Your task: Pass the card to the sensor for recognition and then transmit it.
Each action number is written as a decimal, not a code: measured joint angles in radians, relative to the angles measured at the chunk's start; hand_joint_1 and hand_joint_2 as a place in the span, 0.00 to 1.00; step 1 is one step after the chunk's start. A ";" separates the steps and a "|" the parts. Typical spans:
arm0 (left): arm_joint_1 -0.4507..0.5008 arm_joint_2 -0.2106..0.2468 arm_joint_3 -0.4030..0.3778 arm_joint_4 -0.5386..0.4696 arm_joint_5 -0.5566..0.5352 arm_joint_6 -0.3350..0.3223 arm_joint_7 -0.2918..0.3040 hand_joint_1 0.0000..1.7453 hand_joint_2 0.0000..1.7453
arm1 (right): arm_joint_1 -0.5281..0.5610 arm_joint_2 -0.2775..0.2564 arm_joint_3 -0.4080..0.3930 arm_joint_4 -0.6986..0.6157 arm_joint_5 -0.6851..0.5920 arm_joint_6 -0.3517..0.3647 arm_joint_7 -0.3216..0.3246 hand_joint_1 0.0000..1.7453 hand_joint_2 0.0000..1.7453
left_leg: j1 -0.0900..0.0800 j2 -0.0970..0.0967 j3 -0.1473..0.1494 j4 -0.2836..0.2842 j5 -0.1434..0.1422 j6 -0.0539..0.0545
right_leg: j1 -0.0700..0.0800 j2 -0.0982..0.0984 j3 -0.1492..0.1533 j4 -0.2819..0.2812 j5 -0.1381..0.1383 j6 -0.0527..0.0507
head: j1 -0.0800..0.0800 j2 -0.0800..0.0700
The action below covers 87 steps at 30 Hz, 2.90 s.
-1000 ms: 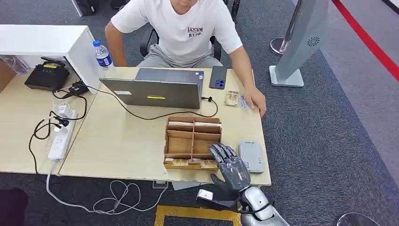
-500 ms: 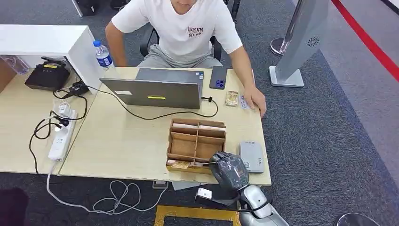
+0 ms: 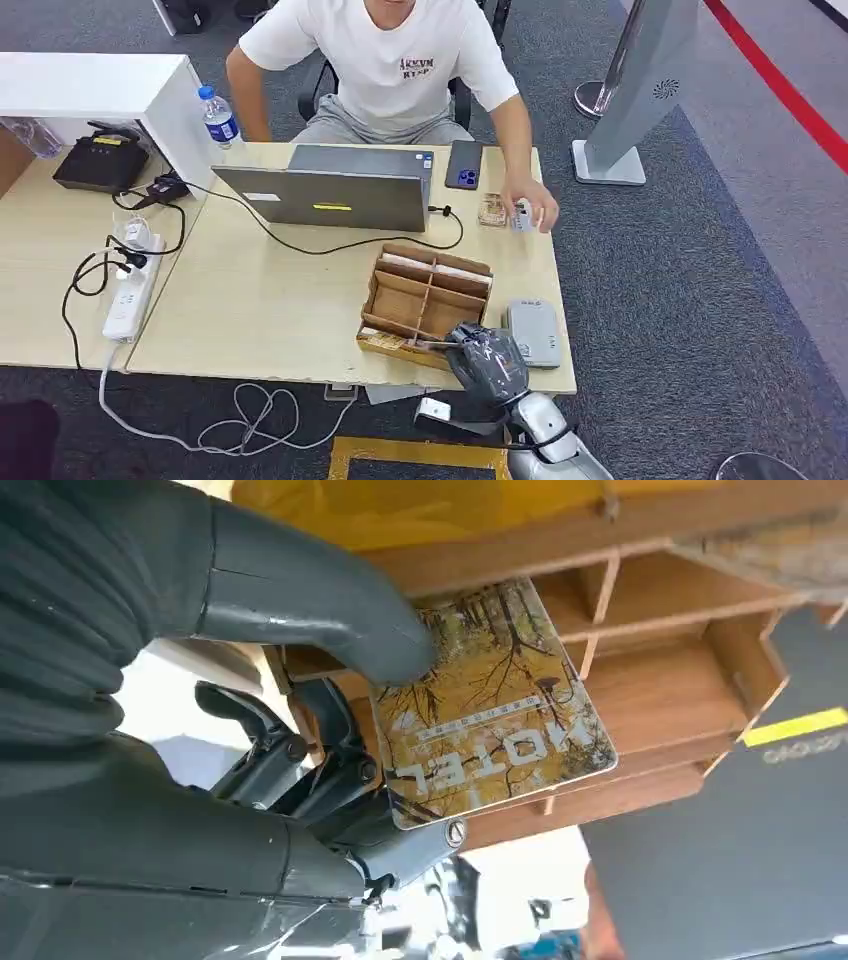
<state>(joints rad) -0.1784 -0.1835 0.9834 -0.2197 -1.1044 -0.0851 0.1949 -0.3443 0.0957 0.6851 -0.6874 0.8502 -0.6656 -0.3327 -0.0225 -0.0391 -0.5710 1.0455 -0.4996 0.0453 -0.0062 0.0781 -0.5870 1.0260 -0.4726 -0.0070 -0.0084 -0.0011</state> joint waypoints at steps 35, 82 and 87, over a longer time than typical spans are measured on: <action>-0.022 0.003 -0.020 0.000 -0.041 -0.026 0.039 0.00 1.00 | -0.460 0.007 -0.103 -0.148 -0.416 0.397 0.032 1.00 1.00 | 0.000 0.003 -0.001 0.000 0.004 0.000 | 0.000 0.002 -0.001 0.000 0.004 -0.001 | 0.000 0.000; -0.001 0.010 -0.023 0.006 -0.008 -0.036 -0.004 0.00 1.00 | -0.581 -0.249 -0.514 0.209 -0.724 0.413 -0.013 0.00 1.00 | -0.001 -0.004 -0.004 0.002 0.004 0.002 | 0.000 -0.004 -0.001 -0.004 0.005 0.001 | 0.000 0.000; 0.010 0.017 -0.013 0.006 0.007 -0.005 -0.036 0.00 1.00 | -0.485 -0.349 -0.638 0.222 -0.776 0.405 -0.036 0.00 1.00 | 0.000 -0.007 -0.004 0.002 0.003 0.003 | 0.000 -0.006 -0.001 -0.004 0.003 0.002 | 0.000 0.000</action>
<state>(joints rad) -0.1683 -0.1663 0.9709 -0.2140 -1.0979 -0.0904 0.1587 -0.8295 -0.2530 0.0468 -0.4650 0.0740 -0.2602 -0.3685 -0.0226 -0.0464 -0.5749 1.0479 -0.4963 0.0483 -0.0061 0.0721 -0.5876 1.0215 -0.4693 -0.0046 -0.0088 -0.0011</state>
